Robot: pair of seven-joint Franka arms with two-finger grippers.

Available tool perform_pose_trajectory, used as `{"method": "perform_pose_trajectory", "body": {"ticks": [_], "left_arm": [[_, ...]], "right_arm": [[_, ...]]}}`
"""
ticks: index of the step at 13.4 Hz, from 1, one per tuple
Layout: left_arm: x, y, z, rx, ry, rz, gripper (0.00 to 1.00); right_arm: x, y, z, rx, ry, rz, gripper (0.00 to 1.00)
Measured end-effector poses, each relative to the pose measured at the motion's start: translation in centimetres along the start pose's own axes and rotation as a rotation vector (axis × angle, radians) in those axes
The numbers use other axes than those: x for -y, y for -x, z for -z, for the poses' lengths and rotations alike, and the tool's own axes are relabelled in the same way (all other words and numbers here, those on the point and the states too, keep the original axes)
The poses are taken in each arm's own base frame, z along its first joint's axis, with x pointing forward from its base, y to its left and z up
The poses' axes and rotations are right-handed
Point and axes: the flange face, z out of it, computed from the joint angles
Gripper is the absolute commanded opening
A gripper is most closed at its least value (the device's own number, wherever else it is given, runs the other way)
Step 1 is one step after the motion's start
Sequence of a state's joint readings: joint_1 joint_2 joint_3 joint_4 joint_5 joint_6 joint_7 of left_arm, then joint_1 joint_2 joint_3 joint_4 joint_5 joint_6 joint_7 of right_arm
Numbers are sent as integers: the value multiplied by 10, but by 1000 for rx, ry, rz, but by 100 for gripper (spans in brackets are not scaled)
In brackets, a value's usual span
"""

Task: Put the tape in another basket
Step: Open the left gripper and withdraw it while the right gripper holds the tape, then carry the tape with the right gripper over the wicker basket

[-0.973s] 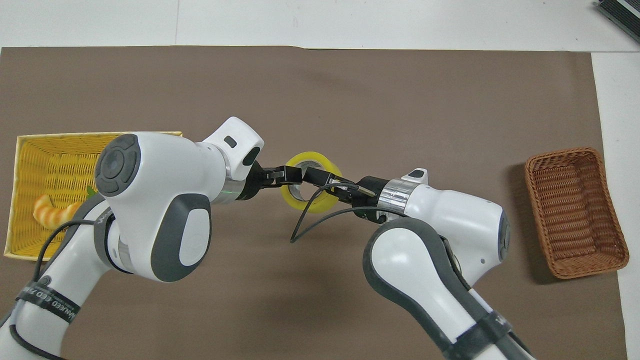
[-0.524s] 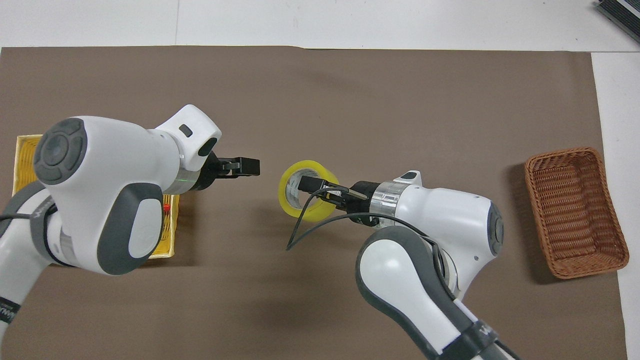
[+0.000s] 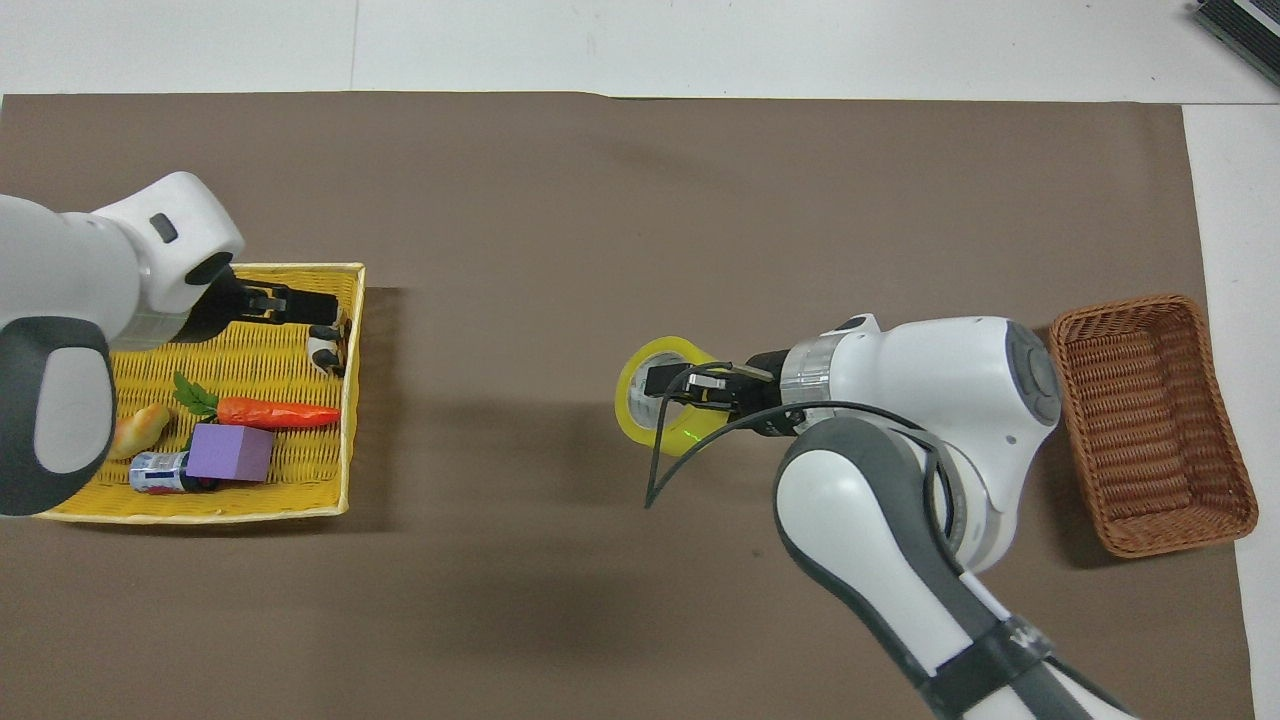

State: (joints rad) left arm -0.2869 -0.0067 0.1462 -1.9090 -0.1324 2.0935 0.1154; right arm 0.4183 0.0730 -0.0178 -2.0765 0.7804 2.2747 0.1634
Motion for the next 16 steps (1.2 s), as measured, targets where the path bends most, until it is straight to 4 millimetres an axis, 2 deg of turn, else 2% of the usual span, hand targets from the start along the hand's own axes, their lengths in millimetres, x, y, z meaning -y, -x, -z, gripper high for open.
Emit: {"method": "perform_pose_trajectory", "body": {"ticks": [2,4,6,8,11,16], "left_arm": [[35,-4,31,5,-38,-35,100],[60,-7,72,3,-62,-48,100],[76,-7,116,1,-75,-35,100],[81,-5,144,8,-87,-28,100],[79,-2,158,37,-101,-33,100],[77,0,160,51,-103,-35,100]], "right_arm": [[-13,-19,27,16,23,-7,0],[-23,-32,50,10,51,-2,0],[-30,-44,74,10,103,20,0],[-37,-53,98,3,147,35,0],[-44,-62,133,-22,189,46,0],[-55,-70,192,-44,276,54,0]]}}
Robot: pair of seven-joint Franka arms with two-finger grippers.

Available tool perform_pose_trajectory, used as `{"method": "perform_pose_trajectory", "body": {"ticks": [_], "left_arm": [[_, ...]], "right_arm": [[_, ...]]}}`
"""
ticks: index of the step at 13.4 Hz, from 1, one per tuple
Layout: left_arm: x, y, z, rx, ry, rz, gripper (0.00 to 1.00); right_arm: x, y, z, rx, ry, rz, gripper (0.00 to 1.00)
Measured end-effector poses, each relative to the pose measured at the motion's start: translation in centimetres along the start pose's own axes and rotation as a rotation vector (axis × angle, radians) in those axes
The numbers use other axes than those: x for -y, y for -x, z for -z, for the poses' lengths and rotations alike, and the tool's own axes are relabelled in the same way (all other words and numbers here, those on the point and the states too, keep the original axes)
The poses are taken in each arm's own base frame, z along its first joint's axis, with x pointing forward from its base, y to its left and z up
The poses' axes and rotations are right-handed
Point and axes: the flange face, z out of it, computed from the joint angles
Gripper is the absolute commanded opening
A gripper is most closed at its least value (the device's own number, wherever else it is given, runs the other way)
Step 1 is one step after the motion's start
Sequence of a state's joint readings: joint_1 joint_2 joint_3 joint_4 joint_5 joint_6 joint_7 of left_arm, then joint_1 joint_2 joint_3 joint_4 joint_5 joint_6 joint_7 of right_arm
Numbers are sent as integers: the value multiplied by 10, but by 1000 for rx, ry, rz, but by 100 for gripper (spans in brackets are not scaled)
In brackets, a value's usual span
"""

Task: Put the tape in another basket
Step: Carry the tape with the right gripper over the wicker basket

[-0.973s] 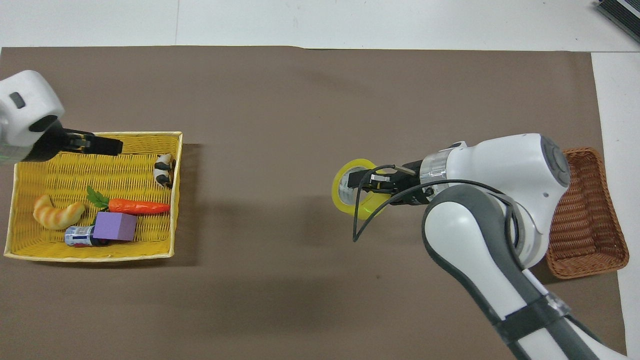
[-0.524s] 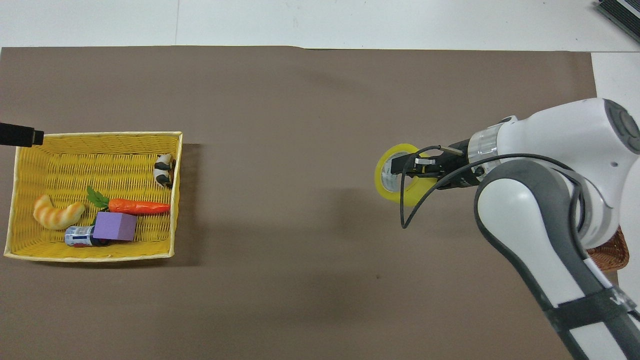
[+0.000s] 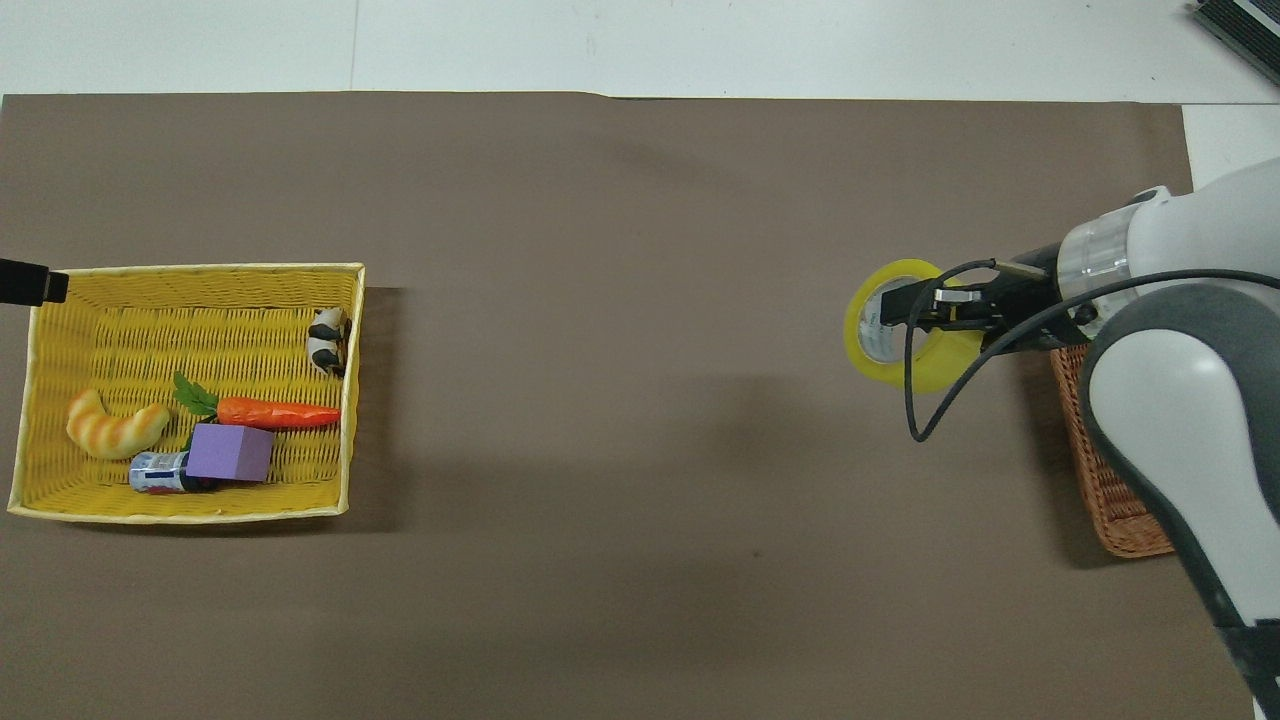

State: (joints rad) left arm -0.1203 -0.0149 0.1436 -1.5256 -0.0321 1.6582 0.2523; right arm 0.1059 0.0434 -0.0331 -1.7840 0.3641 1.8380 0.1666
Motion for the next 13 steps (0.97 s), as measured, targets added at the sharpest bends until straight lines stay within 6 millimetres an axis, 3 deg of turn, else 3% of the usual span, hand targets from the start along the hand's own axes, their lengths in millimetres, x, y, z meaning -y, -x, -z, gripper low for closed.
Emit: {"method": "perform_pose_trajectory", "body": {"ticks": [3,7,13], "left_arm": [[-2,2,-2,18,5,-2,100],[-2,2,-2,20,5,-3,100],[-2,2,-2,21,6,-3,100]], "right_arm": [[-23,0,38,2,25,-25,0],[-65,3,74,33,71,-82,0],[-94,4,88,36,214,-103,0]]}}
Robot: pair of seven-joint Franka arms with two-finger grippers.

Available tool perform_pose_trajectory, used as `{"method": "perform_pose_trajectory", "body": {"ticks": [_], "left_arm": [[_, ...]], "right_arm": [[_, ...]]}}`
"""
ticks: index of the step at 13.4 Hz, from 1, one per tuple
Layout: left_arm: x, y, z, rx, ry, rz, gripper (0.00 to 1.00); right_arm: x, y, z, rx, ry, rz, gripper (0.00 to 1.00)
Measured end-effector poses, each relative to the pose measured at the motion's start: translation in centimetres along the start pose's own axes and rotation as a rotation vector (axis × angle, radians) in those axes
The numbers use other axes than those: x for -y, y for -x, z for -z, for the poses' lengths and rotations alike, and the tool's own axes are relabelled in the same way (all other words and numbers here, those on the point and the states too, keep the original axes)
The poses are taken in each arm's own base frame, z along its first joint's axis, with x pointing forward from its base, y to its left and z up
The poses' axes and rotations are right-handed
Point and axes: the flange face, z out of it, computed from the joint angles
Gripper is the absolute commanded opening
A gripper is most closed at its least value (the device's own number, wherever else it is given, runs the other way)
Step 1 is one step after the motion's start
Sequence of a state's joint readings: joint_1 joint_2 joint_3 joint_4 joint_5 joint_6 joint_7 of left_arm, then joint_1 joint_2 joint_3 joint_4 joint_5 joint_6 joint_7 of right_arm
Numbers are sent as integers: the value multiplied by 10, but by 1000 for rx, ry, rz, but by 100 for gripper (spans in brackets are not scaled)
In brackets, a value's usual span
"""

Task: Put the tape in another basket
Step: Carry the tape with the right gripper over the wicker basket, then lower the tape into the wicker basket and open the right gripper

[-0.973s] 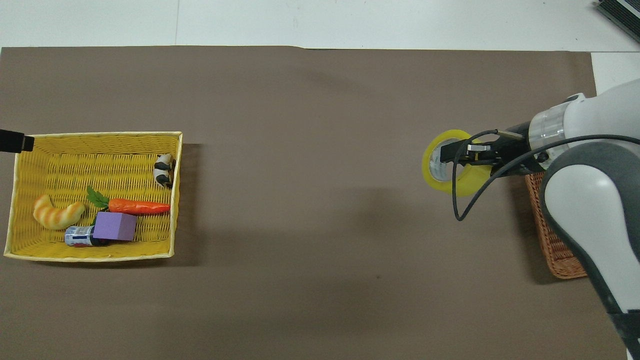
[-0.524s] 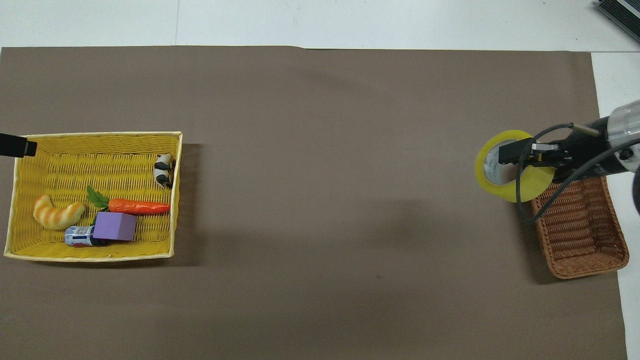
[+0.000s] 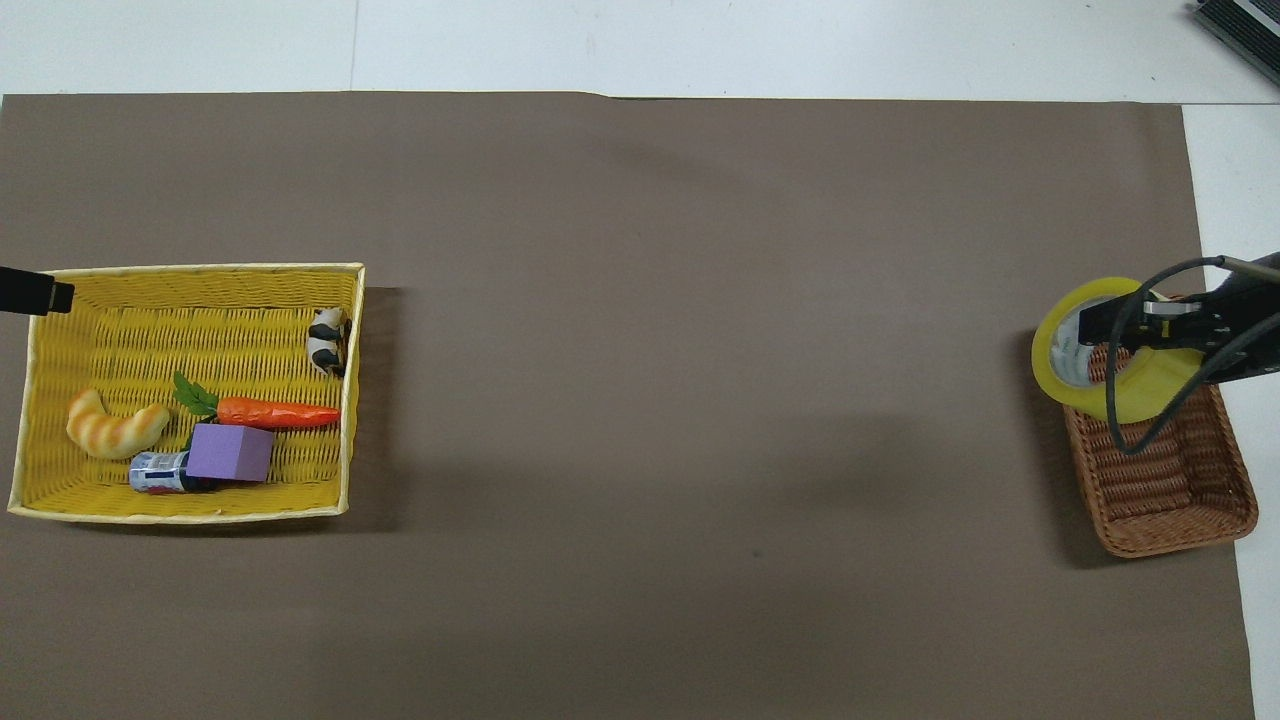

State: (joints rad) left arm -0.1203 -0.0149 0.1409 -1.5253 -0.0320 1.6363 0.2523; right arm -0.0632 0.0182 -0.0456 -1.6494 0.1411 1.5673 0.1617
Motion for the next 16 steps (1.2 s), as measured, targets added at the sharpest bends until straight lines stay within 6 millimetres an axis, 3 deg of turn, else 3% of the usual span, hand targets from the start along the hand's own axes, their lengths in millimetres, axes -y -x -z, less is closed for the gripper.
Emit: {"method": "perform_pose_trajectory", "body": {"ticks": [3,6,8,10,13,14,16], "left_arm": [[0,0,0,0,0,0,100],[0,0,0,0,0,0,100],[0,0,0,0,0,0,100],[0,0,0,0,0,0,100],[0,0,0,1,0,0,100],[0,0,0,1,0,0,100],[0,0,0,1,0,0,100]], "right_arm": [[-22,0,2,-11,65,-23,0],[-73,4,2,-5,72,-42,0],[-103,3,-12,-13,100,-37,0],[-121,-2,-42,-19,149,-11,0],[-145,-10,-103,13,259,70,3],[-157,-11,-124,22,283,107,24],[-182,-9,-148,49,296,154,38]]}}
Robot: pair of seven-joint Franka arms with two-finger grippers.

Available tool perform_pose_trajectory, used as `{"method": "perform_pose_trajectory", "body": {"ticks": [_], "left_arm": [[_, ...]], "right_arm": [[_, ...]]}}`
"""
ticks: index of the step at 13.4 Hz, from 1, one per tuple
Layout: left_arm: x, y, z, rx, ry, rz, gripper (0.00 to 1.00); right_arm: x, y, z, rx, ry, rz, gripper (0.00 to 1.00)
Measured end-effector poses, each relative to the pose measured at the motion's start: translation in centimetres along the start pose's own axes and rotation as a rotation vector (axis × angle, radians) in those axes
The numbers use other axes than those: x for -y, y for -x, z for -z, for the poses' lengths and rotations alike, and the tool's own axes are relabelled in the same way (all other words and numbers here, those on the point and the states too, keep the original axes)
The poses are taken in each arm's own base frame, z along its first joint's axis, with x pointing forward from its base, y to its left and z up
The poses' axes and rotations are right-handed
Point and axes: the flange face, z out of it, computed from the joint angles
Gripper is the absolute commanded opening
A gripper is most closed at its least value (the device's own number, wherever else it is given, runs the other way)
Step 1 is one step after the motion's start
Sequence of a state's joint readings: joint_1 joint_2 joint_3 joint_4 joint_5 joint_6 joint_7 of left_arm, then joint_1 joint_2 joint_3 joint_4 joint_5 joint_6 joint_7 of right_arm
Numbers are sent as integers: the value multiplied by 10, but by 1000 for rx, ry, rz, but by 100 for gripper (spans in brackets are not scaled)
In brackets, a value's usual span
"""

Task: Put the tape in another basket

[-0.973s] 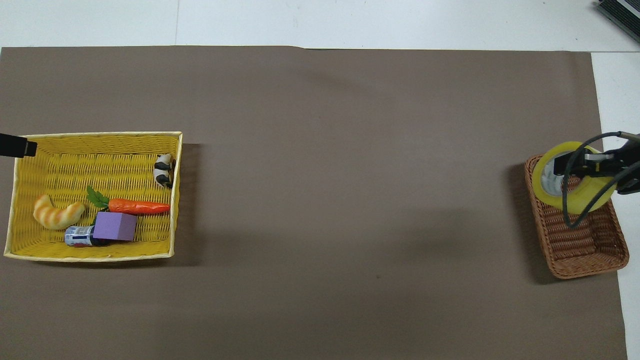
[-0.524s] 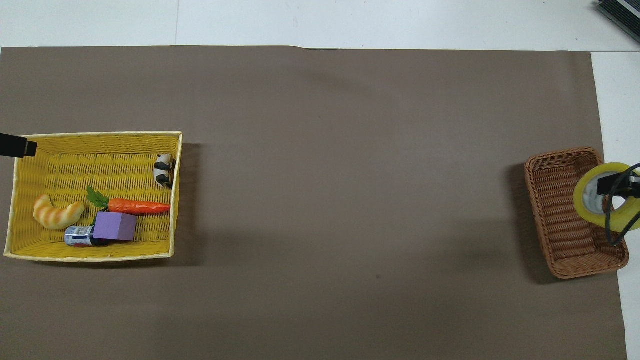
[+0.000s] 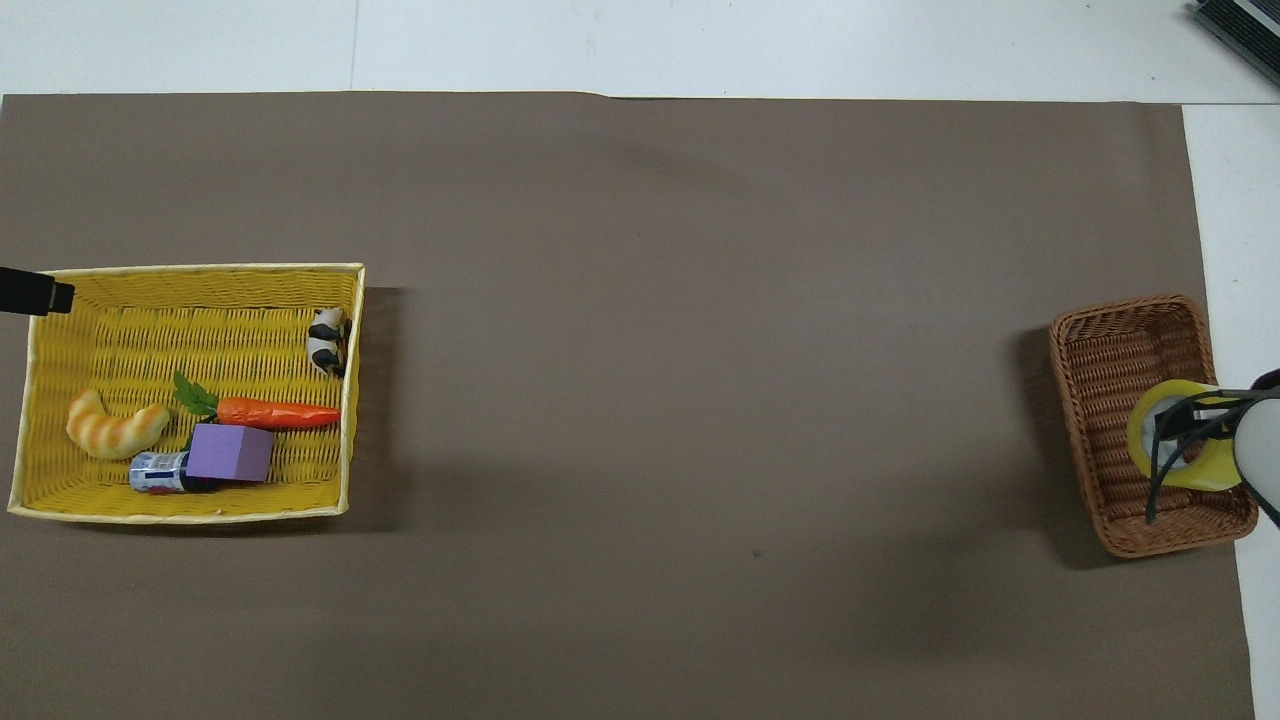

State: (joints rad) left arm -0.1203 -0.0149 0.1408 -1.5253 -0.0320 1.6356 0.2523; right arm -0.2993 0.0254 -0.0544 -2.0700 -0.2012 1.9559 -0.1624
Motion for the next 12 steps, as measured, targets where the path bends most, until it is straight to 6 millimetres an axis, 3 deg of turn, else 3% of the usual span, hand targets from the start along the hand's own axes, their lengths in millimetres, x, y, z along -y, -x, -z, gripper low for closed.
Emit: {"method": "perform_pose_trajectory", "body": {"ticks": [2,3,4,7,12], "left_arm": [[0,0,0,0,0,0,100],[0,0,0,0,0,0,100],[0,0,0,0,0,0,100],[0,0,0,0,0,0,100],[0,0,0,0,0,0,100]], "right_arm": [[-16,5,-20,7,-8,26,42],[-16,5,-31,6,-10,36,64],[-14,3,-40,7,-8,44,100],[-8,-3,-53,19,2,71,100],[-6,-11,-31,-24,18,97,100]]}}
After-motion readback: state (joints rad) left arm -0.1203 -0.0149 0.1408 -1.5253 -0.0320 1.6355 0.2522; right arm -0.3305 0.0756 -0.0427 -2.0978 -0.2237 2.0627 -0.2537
